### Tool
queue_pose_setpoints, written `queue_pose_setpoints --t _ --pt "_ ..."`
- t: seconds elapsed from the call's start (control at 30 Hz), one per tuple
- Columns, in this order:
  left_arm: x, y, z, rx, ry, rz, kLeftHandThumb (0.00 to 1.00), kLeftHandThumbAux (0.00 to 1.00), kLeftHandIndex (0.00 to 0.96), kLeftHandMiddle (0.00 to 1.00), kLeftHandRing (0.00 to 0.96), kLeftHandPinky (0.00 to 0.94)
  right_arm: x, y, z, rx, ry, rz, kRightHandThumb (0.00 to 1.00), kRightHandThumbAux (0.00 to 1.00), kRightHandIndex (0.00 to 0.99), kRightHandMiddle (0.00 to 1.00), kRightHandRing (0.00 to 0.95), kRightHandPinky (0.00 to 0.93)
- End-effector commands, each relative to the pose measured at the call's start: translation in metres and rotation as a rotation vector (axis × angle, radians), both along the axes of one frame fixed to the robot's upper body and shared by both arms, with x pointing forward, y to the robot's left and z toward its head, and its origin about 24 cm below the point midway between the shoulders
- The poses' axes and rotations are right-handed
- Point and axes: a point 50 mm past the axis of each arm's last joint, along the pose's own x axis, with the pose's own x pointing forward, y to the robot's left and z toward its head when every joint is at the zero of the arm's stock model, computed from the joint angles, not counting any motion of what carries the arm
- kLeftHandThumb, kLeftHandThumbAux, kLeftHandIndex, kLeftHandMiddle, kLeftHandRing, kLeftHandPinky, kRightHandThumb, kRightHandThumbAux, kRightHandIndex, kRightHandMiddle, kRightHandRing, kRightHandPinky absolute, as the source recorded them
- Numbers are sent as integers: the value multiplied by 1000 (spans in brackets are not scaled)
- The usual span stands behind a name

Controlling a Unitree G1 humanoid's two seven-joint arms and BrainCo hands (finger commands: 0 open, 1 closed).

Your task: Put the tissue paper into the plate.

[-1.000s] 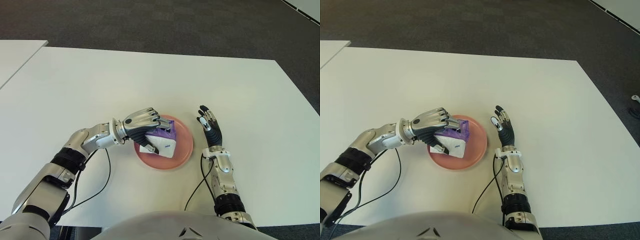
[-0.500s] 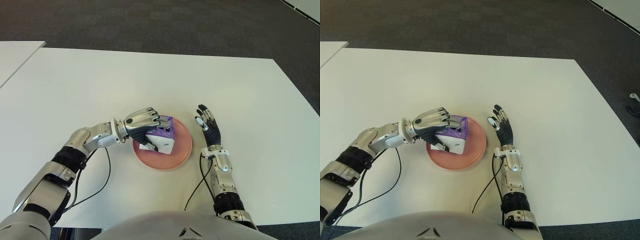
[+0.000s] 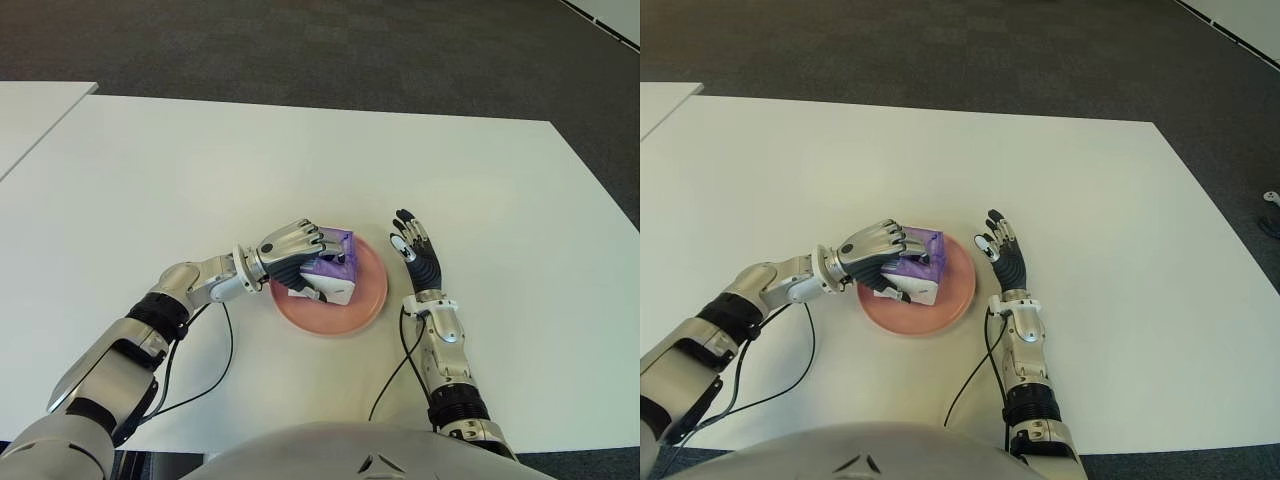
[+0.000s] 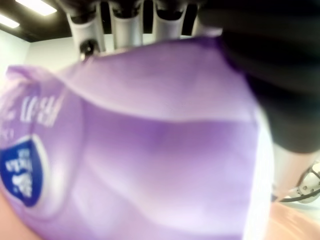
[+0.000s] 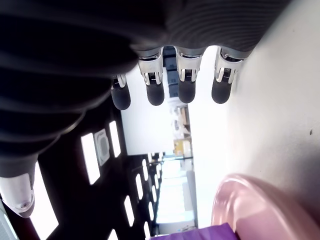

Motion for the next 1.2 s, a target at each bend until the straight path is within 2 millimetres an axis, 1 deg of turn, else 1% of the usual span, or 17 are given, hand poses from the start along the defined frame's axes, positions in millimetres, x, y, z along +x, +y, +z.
queue_pose_setpoints --t 0.03,0.07,0.1,0.13,0.17,0.3,0.5,0.73,0.97,1.2 --pt "-8 8 -24 187 89 -24 318 541 163 173 146 114 -17 -3 -27 30 143 -16 486 535 94 64 11 9" --pt "-9 9 -23 196 87 -27 277 506 112 114 93 73 -17 -3 -27 31 142 -17 482 541 92 64 11 7" --pt "-9 9 -22 201 86 -29 258 460 72 73 60 46 -17 -3 -27 31 142 -18 476 549 91 63 11 5" --pt "-9 10 -21 200 83 -27 252 443 57 58 48 37 -17 -3 -27 32 141 -19 473 551 91 63 11 5" --pt "-9 10 -20 199 81 -25 260 385 36 37 30 23 -16 -3 -27 32 141 -19 463 559 89 62 9 3" --pt "-9 10 -19 191 80 -8 300 264 7 7 6 4 -17 -3 -28 33 141 -19 446 573 87 59 5 0" --pt "-7 8 -15 159 96 23 366 179 0 0 0 0 -16 -3 -29 26 143 -7 436 584 85 54 0 0" --pt "-7 8 -8 78 121 30 388 156 0 0 0 0 -16 -4 -31 -1 143 14 413 585 72 44 0 0" --pt "-9 10 1 10 156 26 379 182 0 0 0 0 -15 -8 -32 -28 135 32 378 580 57 35 0 0" --pt "-8 19 25 -75 181 11 319 214 0 0 0 0 -15 -7 -32 -23 140 17 404 582 53 40 0 0"
